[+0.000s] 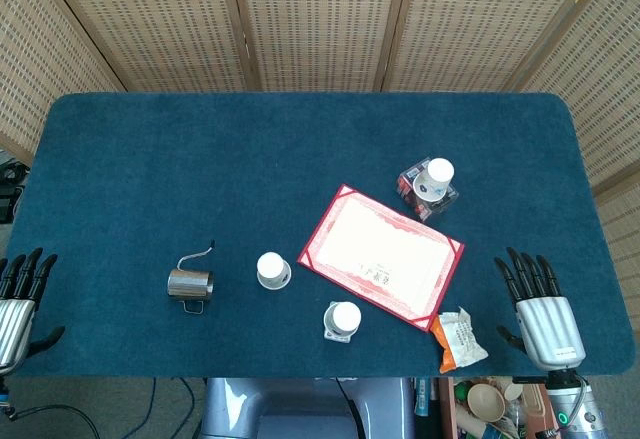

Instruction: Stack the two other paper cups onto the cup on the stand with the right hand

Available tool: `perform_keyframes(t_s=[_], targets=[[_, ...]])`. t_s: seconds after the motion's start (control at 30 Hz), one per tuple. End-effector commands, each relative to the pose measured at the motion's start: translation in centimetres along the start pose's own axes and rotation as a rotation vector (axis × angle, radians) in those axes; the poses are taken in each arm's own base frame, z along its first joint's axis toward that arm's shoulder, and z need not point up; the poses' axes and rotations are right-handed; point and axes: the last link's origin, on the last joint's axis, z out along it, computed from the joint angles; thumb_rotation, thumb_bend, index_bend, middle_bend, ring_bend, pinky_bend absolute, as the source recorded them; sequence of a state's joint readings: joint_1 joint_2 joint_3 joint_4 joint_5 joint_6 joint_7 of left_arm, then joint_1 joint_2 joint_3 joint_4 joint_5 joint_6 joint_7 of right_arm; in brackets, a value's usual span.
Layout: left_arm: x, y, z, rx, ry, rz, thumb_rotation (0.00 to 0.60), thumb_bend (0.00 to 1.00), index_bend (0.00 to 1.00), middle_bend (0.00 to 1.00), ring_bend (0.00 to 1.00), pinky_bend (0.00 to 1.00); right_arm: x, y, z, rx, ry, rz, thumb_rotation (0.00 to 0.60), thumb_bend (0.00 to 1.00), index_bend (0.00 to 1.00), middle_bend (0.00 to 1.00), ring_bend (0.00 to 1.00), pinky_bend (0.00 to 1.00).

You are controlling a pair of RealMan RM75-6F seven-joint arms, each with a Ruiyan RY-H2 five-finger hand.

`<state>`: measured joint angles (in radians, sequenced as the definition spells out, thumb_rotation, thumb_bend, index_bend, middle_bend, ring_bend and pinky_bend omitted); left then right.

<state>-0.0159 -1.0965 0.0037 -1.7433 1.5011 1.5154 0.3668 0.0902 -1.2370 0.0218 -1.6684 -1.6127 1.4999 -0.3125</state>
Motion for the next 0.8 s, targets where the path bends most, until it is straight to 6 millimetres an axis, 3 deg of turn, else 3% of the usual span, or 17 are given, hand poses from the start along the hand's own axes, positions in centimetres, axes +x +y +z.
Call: perform_keyframes(t_s=[0.03, 0.8], targets=[[0.00, -0.08, 0.00, 0.003, -0.001, -0.001, 0.600, 0.18, 0.00, 0.00, 0.00, 0.00, -0.03, -0.02, 0.00, 0.001, 0.000, 0.001, 0.600, 0.10, 0.00, 0.00, 0.00, 0.00], [0.00, 0.32, -0.12, -0.015, -0.004, -0.002, 0.600, 0.18, 0.00, 0.00, 0.00, 0.00, 0.07, -0.76, -0.19, 0.031, 0.013, 0.046, 0.600, 0.10, 0.00, 0.00, 0.00, 0.00]])
